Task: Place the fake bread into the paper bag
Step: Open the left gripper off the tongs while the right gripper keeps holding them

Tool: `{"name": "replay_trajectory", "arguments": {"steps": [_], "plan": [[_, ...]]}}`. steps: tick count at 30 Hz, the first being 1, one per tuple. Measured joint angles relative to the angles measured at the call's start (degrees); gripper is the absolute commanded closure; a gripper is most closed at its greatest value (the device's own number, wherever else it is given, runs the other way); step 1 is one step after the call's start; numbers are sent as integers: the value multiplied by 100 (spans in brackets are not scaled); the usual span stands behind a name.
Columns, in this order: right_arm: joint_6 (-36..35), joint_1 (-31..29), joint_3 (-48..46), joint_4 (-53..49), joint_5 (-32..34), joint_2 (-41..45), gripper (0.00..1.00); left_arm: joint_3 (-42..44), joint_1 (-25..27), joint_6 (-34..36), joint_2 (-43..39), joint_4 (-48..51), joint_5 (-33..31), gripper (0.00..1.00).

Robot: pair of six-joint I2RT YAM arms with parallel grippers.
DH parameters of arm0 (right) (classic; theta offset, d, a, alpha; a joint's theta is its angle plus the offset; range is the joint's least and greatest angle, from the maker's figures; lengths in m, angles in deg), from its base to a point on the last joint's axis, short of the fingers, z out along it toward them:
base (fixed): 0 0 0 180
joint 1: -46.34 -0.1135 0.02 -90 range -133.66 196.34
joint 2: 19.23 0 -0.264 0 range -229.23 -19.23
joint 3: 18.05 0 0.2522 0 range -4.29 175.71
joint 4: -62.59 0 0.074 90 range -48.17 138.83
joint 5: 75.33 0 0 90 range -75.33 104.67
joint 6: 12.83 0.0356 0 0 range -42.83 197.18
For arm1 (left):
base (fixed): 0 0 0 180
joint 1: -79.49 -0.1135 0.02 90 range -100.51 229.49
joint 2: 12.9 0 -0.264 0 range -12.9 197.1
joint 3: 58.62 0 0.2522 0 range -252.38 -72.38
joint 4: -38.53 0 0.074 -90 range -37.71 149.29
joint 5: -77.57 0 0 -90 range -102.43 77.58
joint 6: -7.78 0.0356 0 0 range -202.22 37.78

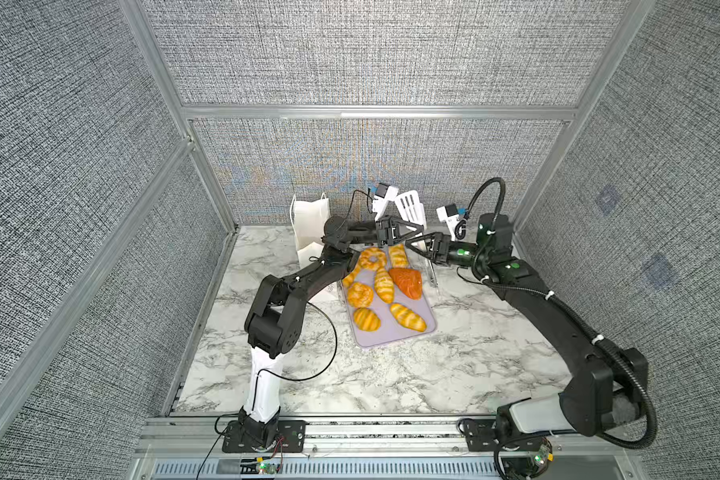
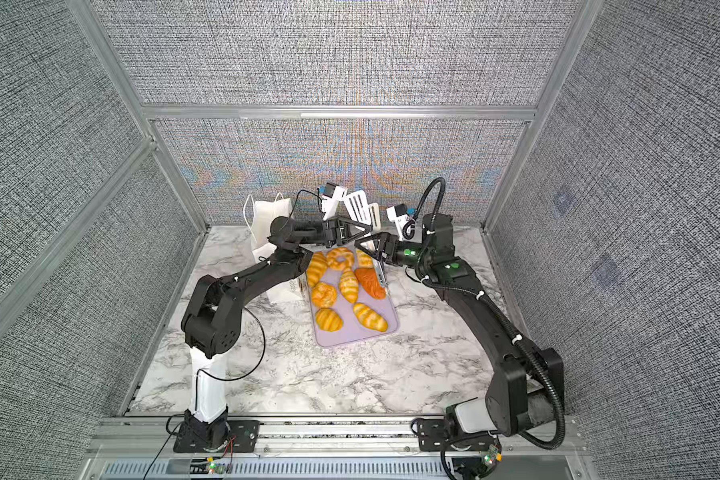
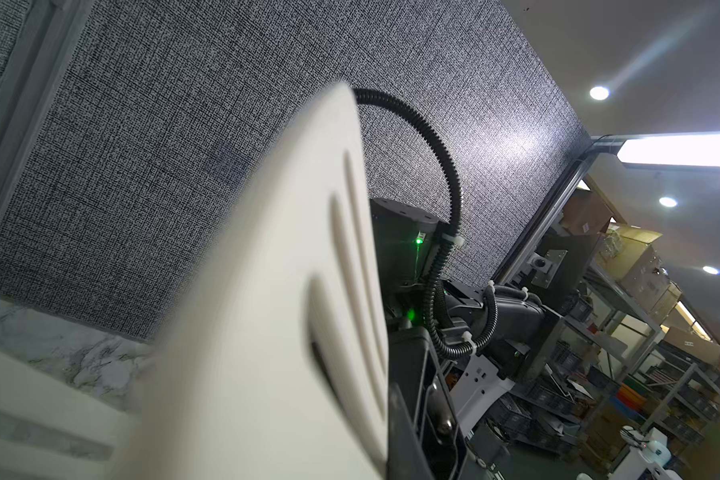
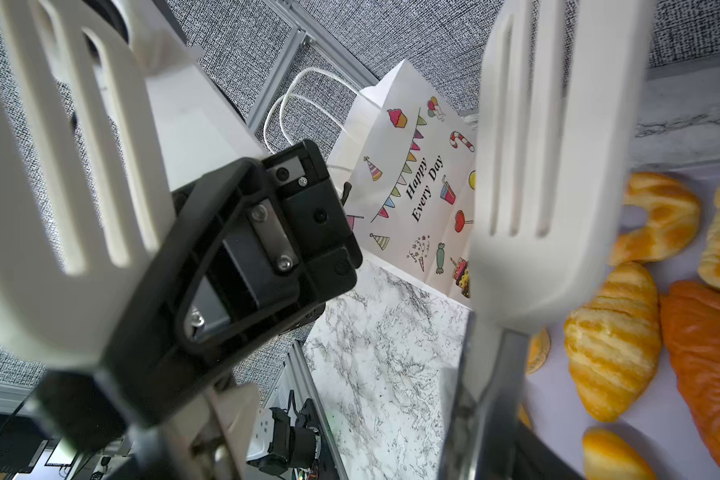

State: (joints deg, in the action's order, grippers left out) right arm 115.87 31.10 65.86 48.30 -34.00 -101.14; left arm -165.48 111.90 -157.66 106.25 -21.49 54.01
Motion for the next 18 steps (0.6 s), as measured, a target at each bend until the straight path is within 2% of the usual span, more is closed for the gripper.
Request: {"name": "replay_trajectory", "arguments": {"steps": [18], "plan": [[-2,26,68,-2,-90,-26,17,-15,52,-131,44,-269,-90,100]]}}
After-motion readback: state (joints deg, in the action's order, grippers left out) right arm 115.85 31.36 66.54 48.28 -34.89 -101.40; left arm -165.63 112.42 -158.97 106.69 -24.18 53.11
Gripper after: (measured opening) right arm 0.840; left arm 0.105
